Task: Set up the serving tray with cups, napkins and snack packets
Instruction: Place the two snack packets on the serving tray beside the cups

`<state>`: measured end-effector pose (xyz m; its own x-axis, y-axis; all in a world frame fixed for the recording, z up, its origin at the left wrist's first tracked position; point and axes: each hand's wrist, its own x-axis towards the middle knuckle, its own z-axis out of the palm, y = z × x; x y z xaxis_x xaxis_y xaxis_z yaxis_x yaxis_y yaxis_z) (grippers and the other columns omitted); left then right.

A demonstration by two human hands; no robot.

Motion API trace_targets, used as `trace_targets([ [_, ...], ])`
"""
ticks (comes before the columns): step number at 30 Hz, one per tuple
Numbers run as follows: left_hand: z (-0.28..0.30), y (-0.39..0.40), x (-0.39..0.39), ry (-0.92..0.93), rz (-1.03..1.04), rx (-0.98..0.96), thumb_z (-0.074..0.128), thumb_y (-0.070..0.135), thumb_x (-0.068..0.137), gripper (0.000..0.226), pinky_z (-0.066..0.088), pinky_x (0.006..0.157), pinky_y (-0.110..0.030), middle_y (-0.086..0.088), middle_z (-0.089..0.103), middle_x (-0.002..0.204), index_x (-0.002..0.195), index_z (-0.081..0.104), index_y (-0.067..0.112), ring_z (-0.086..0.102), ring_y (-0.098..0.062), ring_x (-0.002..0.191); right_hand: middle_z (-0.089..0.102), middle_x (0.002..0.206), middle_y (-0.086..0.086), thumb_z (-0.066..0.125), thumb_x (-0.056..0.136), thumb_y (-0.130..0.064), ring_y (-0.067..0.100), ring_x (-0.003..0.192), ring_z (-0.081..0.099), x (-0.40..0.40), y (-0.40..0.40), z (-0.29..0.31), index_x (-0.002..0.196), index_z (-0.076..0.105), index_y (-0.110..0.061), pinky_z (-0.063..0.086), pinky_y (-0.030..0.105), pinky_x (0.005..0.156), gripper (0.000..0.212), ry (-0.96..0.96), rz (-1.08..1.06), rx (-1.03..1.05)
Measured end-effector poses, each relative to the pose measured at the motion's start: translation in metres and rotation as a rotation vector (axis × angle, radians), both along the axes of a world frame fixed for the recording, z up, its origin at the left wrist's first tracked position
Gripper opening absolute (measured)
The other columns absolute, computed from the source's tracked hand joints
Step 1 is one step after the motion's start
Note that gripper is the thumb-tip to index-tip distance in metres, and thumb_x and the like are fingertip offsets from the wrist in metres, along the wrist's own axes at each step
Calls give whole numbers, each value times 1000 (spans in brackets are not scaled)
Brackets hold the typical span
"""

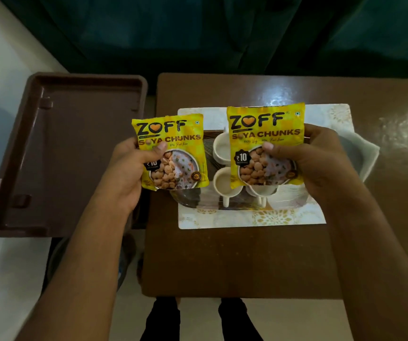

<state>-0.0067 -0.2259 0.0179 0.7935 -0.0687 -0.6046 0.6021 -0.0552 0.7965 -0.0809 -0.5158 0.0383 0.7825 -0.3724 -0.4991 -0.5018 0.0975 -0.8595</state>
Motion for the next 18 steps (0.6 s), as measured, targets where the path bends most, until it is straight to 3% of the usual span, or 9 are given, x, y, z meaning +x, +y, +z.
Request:
trace_targets([
  [4, -6, -12, 2, -4, -10, 74, 70, 8, 93, 14, 62, 74, -36, -3, 82, 101, 104, 74, 17, 80, -24, 91, 81, 91, 4, 86, 76, -17, 20, 83, 80, -12, -33, -2, 95, 77, -17, 65, 41, 71, 21, 19, -58, -29],
  [9, -13, -19, 6, 2, 8, 130, 70, 7, 91, 15, 61, 67, -33, -4, 82, 96, 102, 75, 15, 80, -25, 86, 81, 92, 3, 81, 84, -16, 19, 81, 79, -24, -64, -4, 105, 76, -11, 63, 32, 58, 22, 39, -88, -38],
  [13, -23, -26, 5, 22, 18, 154, 71, 5, 88, 15, 61, 71, -36, -4, 81, 96, 98, 75, 16, 80, -26, 85, 81, 89, 1, 81, 85, -15, 17, 77, 79, -29, -81, -12, 107, 77, -9, 60, 29, 52, 23, 50, -121, -74],
  [18, -38, -33, 2, 38, 24, 208, 73, 6, 88, 19, 61, 83, -44, -4, 81, 99, 105, 75, 16, 79, -29, 93, 80, 85, -1, 77, 89, -10, 18, 76, 79, -34, -92, -21, 102, 77, -10, 64, 34, 57, 14, 40, -99, -156],
])
